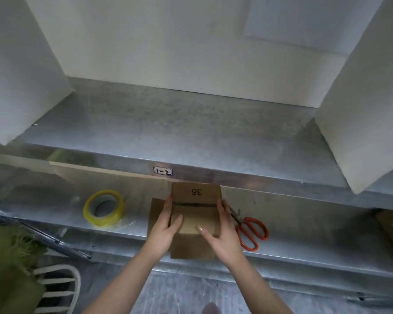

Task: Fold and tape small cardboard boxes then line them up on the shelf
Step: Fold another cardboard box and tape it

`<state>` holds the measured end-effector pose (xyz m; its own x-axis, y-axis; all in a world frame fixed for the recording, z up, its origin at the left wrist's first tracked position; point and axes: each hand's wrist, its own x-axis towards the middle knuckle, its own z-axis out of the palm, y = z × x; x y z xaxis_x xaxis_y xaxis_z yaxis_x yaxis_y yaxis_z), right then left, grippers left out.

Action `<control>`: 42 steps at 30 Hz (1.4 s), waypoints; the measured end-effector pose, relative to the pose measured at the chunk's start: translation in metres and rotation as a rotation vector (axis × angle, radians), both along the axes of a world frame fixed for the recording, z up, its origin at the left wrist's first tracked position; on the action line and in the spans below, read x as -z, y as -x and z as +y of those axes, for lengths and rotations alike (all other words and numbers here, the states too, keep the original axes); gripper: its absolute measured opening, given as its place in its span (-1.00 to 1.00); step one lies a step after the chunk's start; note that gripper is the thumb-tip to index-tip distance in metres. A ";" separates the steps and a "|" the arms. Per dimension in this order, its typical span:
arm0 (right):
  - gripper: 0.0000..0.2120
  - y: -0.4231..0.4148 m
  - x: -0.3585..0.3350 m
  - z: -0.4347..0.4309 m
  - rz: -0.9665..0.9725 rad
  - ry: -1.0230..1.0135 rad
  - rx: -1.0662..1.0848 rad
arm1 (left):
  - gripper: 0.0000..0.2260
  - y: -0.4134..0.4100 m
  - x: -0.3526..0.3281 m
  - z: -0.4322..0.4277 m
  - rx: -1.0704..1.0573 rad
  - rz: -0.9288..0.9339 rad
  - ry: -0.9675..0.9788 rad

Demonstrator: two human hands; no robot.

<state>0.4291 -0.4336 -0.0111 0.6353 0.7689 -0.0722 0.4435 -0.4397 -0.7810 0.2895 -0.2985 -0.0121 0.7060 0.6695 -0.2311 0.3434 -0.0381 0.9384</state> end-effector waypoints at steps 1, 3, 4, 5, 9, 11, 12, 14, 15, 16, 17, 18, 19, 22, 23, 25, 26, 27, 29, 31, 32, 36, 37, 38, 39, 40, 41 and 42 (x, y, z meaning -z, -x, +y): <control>-0.12 -0.004 0.001 -0.001 -0.002 -0.003 -0.027 | -0.40 0.003 0.001 -0.001 -0.013 0.001 -0.016; -0.14 -0.014 0.001 -0.004 0.040 -0.012 -0.100 | -0.52 0.011 0.001 -0.003 -0.081 0.019 -0.089; -0.14 -0.019 0.000 -0.005 0.066 -0.010 -0.141 | -0.61 0.014 -0.001 -0.001 -0.109 0.042 -0.169; -0.14 -0.023 -0.002 -0.006 0.083 0.000 -0.181 | -0.72 0.015 -0.005 0.005 -0.119 0.089 -0.267; -0.14 -0.034 -0.008 -0.007 0.040 0.051 -0.266 | -0.50 0.004 -0.036 0.051 0.151 0.216 -0.303; -0.14 -0.028 -0.010 -0.012 -0.076 0.068 -0.217 | -0.38 -0.001 -0.048 0.066 0.328 0.299 -0.127; -0.13 -0.021 -0.009 -0.015 -0.137 0.079 -0.143 | -0.38 -0.001 -0.049 0.071 0.386 0.321 -0.076; -0.10 -0.005 -0.007 -0.021 -0.170 0.114 0.034 | -0.38 -0.001 -0.046 0.073 0.430 0.304 -0.058; -0.09 0.002 -0.006 -0.024 -0.129 0.128 0.098 | -0.38 0.001 -0.045 0.072 0.426 0.295 -0.072; -0.11 0.007 -0.005 -0.026 -0.048 0.118 0.145 | -0.38 0.003 -0.044 0.069 0.413 0.289 -0.105; -0.15 0.010 -0.004 -0.027 0.061 0.070 0.189 | -0.38 0.007 -0.043 0.066 0.393 0.282 -0.150; -0.20 0.012 -0.005 -0.028 0.181 -0.006 0.241 | -0.39 0.011 -0.042 0.062 0.369 0.266 -0.198; -0.24 0.014 -0.007 -0.028 0.286 -0.090 0.293 | -0.41 0.015 -0.042 0.057 0.337 0.233 -0.242; -0.31 0.023 -0.012 -0.025 0.345 -0.243 0.381 | -0.43 0.034 -0.039 0.039 0.179 0.106 -0.304; -0.33 0.025 -0.014 -0.021 0.335 -0.267 0.385 | -0.42 0.040 -0.036 0.033 0.120 0.074 -0.309; -0.35 0.026 -0.019 -0.008 0.287 -0.301 0.394 | -0.39 0.051 -0.029 0.024 0.039 0.045 -0.324; -0.36 0.026 -0.023 -0.001 0.250 -0.296 0.405 | -0.40 0.054 -0.026 0.021 0.015 0.047 -0.327; -0.37 0.025 -0.026 0.005 0.217 -0.278 0.415 | -0.40 0.056 -0.022 0.019 -0.001 0.054 -0.319; -0.45 0.023 -0.030 0.017 0.205 -0.237 0.408 | -0.40 0.058 -0.015 0.017 -0.006 0.087 -0.284; -0.51 0.020 -0.032 0.021 0.225 -0.172 0.351 | -0.36 0.053 -0.012 0.018 -0.007 0.134 -0.289; -0.47 0.019 -0.031 0.022 0.226 -0.135 0.314 | -0.34 0.049 -0.012 0.019 -0.015 0.155 -0.301; -0.23 0.025 -0.020 0.012 0.109 -0.038 0.163 | -0.32 0.030 -0.015 0.023 -0.068 0.298 -0.393; -0.24 0.028 -0.015 0.011 0.058 -0.024 0.115 | -0.32 0.024 -0.016 0.022 -0.069 0.344 -0.429; -0.28 0.029 -0.011 0.011 0.005 -0.005 0.072 | -0.32 0.019 -0.017 0.019 -0.055 0.389 -0.481; -0.31 0.028 -0.008 0.012 -0.040 0.011 0.047 | -0.32 0.016 -0.017 0.015 -0.031 0.432 -0.542; -0.34 0.025 -0.008 0.014 -0.076 0.021 0.032 | -0.32 0.012 -0.016 0.013 -0.007 0.465 -0.594; -0.36 0.020 -0.008 0.015 -0.099 0.027 0.017 | -0.32 0.010 -0.015 0.011 0.009 0.479 -0.624; -0.37 0.015 -0.009 0.016 -0.109 0.032 -0.001 | -0.32 0.010 -0.015 0.013 0.024 0.474 -0.629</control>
<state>0.4139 -0.4175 -0.0022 0.6400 0.7679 -0.0274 0.5254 -0.4634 -0.7136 0.2798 -0.2854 0.0028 0.6428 0.7602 -0.0938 0.6937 -0.5258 0.4923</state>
